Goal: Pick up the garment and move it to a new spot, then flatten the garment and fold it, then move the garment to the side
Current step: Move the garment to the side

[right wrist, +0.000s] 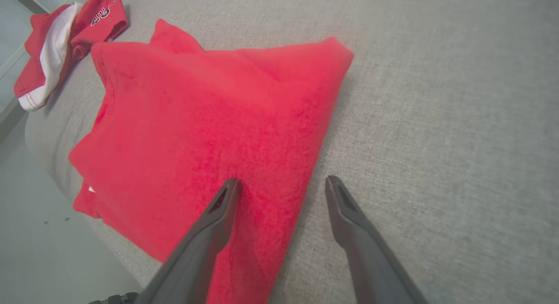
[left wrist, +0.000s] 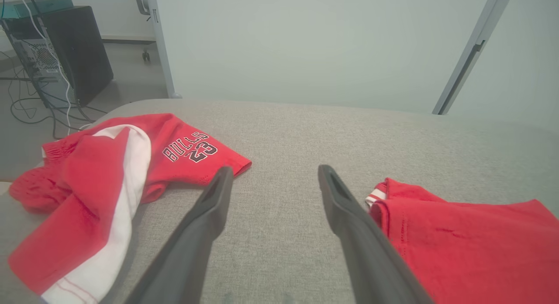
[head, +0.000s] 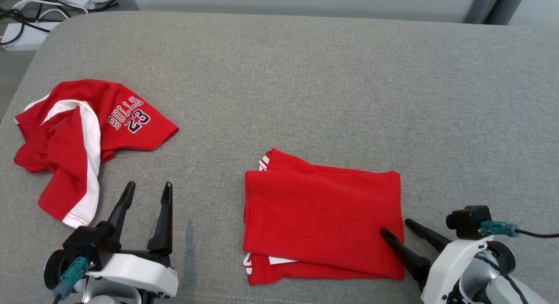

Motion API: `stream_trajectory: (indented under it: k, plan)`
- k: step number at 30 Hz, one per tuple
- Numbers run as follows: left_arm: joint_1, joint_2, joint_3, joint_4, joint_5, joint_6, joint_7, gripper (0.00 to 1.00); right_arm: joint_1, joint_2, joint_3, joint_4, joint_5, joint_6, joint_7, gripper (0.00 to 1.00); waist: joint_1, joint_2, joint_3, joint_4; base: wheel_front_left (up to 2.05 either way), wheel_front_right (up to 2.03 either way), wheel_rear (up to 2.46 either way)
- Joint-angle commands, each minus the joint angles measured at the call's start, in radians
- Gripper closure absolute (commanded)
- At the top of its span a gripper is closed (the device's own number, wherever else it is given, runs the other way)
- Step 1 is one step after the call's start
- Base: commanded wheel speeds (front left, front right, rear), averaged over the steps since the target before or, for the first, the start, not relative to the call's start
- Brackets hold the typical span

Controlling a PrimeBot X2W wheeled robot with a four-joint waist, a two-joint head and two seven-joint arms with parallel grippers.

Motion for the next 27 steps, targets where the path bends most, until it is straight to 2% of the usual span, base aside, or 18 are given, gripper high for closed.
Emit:
stream_trajectory:
  k: [1, 6, 7, 8, 9, 10, 19, 27]
  plan:
    - [-0.047, 0.023, 0.043, -0.013, 0.005, -0.005, -0.009, 0.00, -0.029, -0.021, 0.025, -0.011, 0.023, 0.001, 0.016, 0.00, 0.0000, -0.0001, 0.007, 0.004, 0.00, 0.00, 0.00]
    - [-0.053, 0.014, 0.047, -0.004, 0.009, -0.013, -0.010, 0.00, -0.066, -0.018, 0.056, 0.025, 0.055, 0.001, 0.053, 0.00, 0.0000, -0.0001, 0.015, 0.008, 0.00, 0.00, 0.00]
    - [-0.055, 0.010, 0.047, 0.000, 0.010, -0.016, -0.011, 0.00, -0.080, -0.016, 0.071, 0.043, 0.071, 0.001, 0.069, 0.13, 0.0000, -0.0001, 0.018, 0.008, 0.00, 0.00, 0.00]
    - [-0.056, 0.008, 0.048, 0.002, 0.011, -0.017, -0.011, 0.00, -0.088, -0.015, 0.077, 0.049, 0.077, 0.001, 0.070, 0.57, 0.0000, -0.0001, 0.019, 0.009, 0.00, 0.00, 0.00]
    - [-0.056, 0.006, 0.048, 0.003, 0.012, -0.018, -0.012, 0.00, -0.094, -0.015, 0.082, 0.054, 0.081, 0.001, 0.069, 0.82, 0.0000, -0.0001, 0.020, 0.009, 0.00, 0.00, 0.00]
    - [-0.057, 0.005, 0.049, 0.004, 0.014, -0.019, -0.012, 0.00, -0.100, -0.015, 0.087, 0.059, 0.085, 0.001, 0.067, 1.00, 0.0000, -0.0001, 0.021, 0.009, 0.00, 0.00, 0.00]
    - [-0.062, 0.011, 0.046, -0.006, 0.031, -0.026, -0.011, 0.00, -0.129, -0.041, 0.080, 0.083, 0.071, 0.001, -0.024, 1.00, 0.0000, -0.0001, 0.017, -0.031, 0.00, 0.00, 0.00]
    - [-0.059, 0.044, 0.035, -0.047, 0.045, -0.017, 0.025, 0.00, -0.115, -0.050, 0.044, 0.123, 0.018, 0.001, -0.100, 1.00, 0.0000, -0.0001, 0.013, -0.154, 0.00, 0.00, 0.00]
